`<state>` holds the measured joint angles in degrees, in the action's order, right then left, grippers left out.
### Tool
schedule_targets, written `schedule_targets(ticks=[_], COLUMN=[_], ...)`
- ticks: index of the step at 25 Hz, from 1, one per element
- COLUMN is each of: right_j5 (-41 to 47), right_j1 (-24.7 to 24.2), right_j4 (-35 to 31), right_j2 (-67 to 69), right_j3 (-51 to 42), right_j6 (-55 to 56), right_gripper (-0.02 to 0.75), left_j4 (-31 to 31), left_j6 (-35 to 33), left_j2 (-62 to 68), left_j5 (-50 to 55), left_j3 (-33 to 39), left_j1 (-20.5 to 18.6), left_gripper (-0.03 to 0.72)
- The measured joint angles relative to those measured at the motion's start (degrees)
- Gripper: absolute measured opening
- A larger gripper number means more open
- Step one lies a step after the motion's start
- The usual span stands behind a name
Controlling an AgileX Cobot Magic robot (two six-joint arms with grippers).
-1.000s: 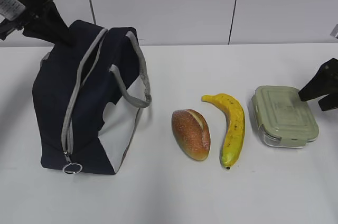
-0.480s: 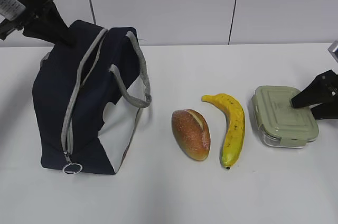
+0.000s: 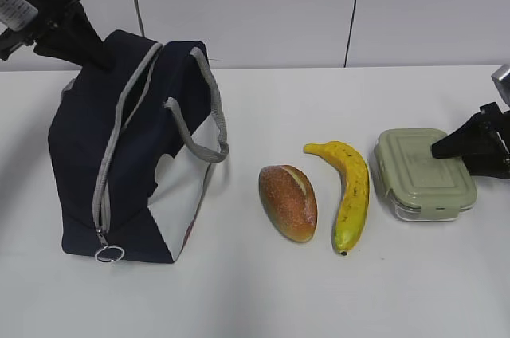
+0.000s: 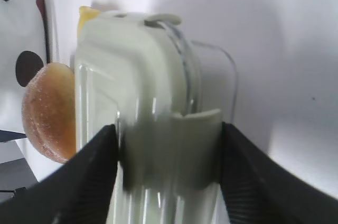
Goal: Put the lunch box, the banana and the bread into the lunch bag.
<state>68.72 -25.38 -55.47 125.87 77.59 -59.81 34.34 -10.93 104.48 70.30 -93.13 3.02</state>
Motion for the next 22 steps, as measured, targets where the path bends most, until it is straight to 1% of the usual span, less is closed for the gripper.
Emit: schedule_targets(ticks=[2,4,16,22], right_j5=[0.49,0.68,0.89,0.89], right_j1=[-0.10,-0.10,-0.10,-0.10], right_j4=[-0.53,-0.66,-0.66,-0.56], right_j2=[0.00,0.00,0.00,0.00], right_j3=[0.12,0.22,0.29,0.29], right_j6=[0.00,0.11,1.02,2.15], right_gripper=[0.392,0.375,0.356,0.356], left_j4=[0.00,0.00,0.05,1.61], left_j6=[0.00,0.00,0.00,0.00], left_j2=[0.00,0.00,0.00,0.00], left_j5=[0.00,0.00,0.00,0.00], left_j3=[0.00,0.00,0.00,0.00], left_j1=[0.00,0.00,0.00,0.00], left_gripper=[0.000,0.000,0.000,0.000])
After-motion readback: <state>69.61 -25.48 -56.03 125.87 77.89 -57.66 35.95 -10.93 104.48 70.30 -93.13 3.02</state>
